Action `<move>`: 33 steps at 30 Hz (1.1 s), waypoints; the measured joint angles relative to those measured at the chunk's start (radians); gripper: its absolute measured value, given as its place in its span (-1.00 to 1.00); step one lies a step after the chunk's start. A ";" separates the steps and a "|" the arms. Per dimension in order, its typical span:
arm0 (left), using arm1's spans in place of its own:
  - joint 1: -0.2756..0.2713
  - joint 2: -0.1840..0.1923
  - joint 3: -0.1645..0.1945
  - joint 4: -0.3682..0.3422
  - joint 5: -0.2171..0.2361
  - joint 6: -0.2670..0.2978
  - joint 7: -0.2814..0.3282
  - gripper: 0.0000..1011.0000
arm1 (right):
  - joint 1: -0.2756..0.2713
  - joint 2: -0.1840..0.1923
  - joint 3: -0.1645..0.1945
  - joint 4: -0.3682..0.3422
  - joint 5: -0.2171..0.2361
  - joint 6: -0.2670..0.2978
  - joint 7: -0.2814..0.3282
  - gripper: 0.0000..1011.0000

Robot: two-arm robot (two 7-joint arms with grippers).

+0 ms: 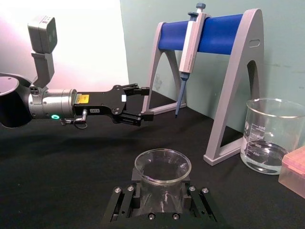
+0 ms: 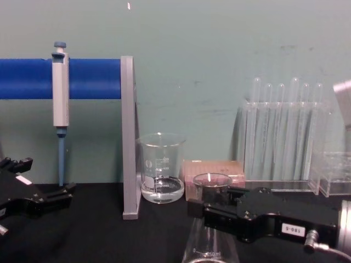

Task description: Grasp the erlenmeyer flask with one hand, shake it three times, then place it back.

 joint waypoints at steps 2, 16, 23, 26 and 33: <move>0.000 0.000 0.000 0.000 0.000 0.000 0.000 0.98 | 0.000 0.000 0.000 0.000 -0.001 0.000 0.000 -0.09; 0.000 0.000 0.000 0.000 0.000 0.000 0.000 0.98 | -0.001 0.000 0.000 0.001 -0.002 0.001 0.000 -0.09; 0.000 0.000 0.000 0.000 0.000 0.000 0.000 0.98 | -0.001 0.000 0.000 0.002 -0.003 0.001 0.000 -0.09; 0.000 0.000 0.000 0.000 0.000 0.000 0.000 0.98 | -0.001 0.000 0.000 0.002 -0.004 0.002 0.000 -0.09; 0.000 0.000 0.000 0.000 0.000 0.000 0.000 0.98 | -0.002 0.001 -0.002 0.006 -0.009 0.008 -0.001 0.14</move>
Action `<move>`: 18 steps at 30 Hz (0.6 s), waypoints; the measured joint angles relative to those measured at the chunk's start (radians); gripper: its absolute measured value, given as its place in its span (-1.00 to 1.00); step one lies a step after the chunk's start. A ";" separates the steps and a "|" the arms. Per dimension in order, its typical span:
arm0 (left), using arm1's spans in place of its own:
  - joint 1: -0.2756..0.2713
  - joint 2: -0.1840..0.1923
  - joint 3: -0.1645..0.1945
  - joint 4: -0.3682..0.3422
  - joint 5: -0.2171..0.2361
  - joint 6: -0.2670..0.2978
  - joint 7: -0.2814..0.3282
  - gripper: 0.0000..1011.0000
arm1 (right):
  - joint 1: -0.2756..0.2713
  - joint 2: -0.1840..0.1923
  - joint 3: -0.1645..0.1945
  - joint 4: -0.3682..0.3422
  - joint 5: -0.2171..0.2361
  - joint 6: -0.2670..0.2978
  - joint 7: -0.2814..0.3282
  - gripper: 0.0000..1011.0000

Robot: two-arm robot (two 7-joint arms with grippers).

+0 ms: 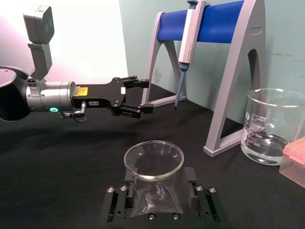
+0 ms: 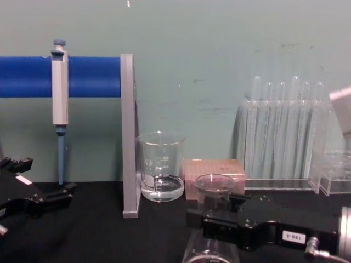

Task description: Grasp the erlenmeyer flask with one hand, shake it three times, then place it back.

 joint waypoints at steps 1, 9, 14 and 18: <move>0.000 0.000 0.000 0.000 0.000 0.000 0.000 0.98 | 0.000 0.000 0.000 0.000 0.000 0.000 0.000 0.20; 0.000 0.000 0.000 0.000 0.000 0.000 0.000 0.98 | 0.000 -0.001 0.001 -0.001 0.002 -0.001 0.000 0.74; 0.000 0.000 0.000 0.000 0.000 0.000 0.000 0.98 | 0.001 -0.001 0.001 -0.002 0.003 -0.002 0.000 0.96; 0.000 0.000 0.000 0.000 0.000 0.000 0.000 0.98 | 0.001 -0.001 0.001 -0.002 0.004 -0.003 0.000 0.98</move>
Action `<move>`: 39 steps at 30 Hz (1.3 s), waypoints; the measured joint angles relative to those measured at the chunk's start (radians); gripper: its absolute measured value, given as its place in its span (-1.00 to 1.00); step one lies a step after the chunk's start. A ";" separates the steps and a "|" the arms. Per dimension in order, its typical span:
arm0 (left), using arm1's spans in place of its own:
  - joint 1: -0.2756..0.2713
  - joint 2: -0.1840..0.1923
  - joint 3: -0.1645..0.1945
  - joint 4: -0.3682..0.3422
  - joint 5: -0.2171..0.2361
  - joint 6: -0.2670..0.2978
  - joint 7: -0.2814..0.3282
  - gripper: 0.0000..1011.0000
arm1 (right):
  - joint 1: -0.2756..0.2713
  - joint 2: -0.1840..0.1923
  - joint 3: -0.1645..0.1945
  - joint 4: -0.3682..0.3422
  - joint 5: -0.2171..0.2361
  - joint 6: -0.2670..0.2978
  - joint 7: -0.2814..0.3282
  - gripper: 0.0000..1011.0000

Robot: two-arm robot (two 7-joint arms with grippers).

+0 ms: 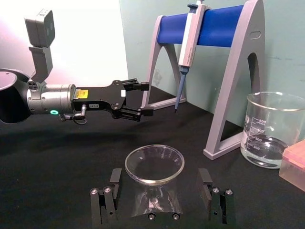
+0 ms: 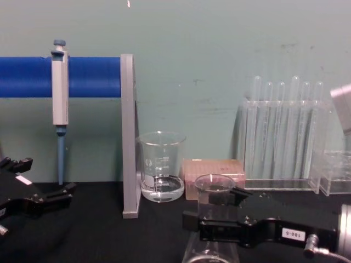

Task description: Grasp the erlenmeyer flask with one hand, shake it three times, then place it back.

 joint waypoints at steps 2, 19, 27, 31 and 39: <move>0.000 0.000 0.000 0.000 0.000 0.000 0.000 0.98 | 0.000 0.000 0.000 0.000 0.000 -0.001 0.000 0.98; 0.000 0.000 0.000 0.000 0.000 0.000 0.000 0.98 | 0.000 0.001 0.000 -0.001 0.001 -0.002 0.000 0.98; 0.000 0.000 0.000 0.000 0.000 0.000 0.000 0.98 | -0.006 0.014 0.000 -0.017 0.000 0.006 0.000 0.98; 0.000 0.000 0.000 0.000 0.000 0.000 0.000 0.98 | -0.022 0.029 0.007 -0.039 0.004 0.013 -0.008 0.98; 0.000 0.000 0.000 0.000 0.000 0.000 0.000 0.98 | -0.082 0.091 0.037 -0.125 0.023 0.046 -0.038 0.98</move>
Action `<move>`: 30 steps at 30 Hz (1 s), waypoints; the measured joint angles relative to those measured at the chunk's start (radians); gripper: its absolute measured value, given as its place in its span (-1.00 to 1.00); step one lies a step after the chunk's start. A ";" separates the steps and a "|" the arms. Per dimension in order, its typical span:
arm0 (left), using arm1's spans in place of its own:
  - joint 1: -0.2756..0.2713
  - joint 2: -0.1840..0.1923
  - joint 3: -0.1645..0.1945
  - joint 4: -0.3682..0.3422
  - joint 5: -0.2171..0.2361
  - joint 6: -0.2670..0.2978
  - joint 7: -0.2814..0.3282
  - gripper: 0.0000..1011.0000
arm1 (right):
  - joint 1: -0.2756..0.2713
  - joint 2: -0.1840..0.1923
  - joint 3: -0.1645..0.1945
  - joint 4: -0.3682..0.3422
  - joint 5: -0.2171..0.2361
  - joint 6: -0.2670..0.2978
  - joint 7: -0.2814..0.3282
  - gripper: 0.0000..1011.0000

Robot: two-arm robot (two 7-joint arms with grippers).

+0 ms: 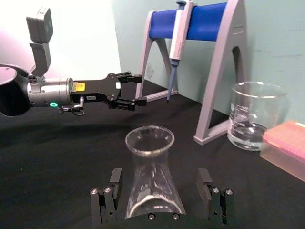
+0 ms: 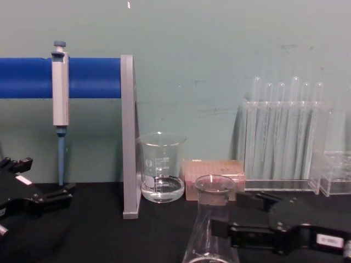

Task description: Grasp the erlenmeyer flask with one hand, shake it three times, then place it back.

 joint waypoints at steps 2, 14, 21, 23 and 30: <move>0.000 0.000 0.000 0.000 0.000 0.000 0.000 0.98 | -0.015 0.015 0.008 -0.020 0.006 0.008 -0.008 0.98; 0.000 0.000 0.000 0.000 0.000 0.000 0.000 0.98 | -0.135 0.097 0.124 -0.139 0.028 0.023 -0.153 0.98; 0.000 0.000 0.000 0.000 0.000 0.000 0.000 0.98 | -0.159 0.063 0.181 -0.150 -0.019 0.002 -0.281 0.98; 0.000 0.000 0.000 0.000 0.000 0.000 0.000 0.98 | -0.159 0.052 0.188 -0.144 -0.029 -0.002 -0.302 0.98; 0.000 0.000 0.000 0.000 0.000 0.000 0.000 0.98 | -0.125 -0.004 0.197 -0.091 -0.073 -0.009 -0.355 0.98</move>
